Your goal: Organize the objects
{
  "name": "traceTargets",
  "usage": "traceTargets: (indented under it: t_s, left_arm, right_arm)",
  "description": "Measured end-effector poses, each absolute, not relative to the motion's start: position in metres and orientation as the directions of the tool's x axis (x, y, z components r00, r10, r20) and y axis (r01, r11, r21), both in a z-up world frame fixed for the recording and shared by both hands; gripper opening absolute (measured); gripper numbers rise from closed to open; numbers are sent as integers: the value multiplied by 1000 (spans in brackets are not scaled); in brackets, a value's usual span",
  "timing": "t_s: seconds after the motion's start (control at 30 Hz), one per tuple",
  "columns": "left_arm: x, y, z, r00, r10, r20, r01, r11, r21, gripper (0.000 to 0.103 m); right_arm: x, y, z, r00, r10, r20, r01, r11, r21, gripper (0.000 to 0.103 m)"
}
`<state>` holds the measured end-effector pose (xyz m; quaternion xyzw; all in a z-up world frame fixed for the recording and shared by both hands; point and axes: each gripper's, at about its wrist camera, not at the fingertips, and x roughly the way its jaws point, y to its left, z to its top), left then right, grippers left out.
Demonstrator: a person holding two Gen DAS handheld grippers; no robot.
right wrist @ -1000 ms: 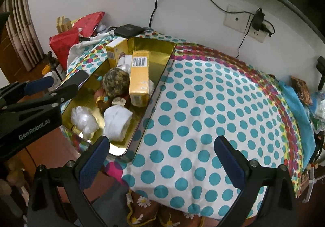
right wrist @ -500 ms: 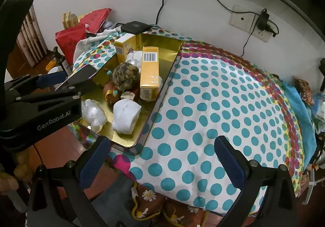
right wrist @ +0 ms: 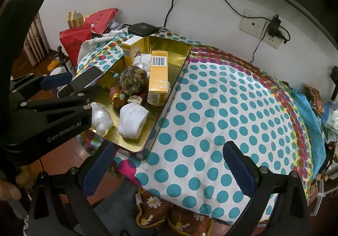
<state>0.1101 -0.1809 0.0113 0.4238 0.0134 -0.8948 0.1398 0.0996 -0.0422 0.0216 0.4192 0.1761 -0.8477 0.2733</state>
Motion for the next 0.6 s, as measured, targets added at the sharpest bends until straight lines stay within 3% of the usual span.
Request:
traceTargets:
  t_s: [0.6]
  left_arm:
    - [102, -168, -1, -592, -236, -771, 192, -970, 150, 59]
  right_arm:
    - [96, -32, 31, -515, -309, -800, 599, -797, -78, 102]
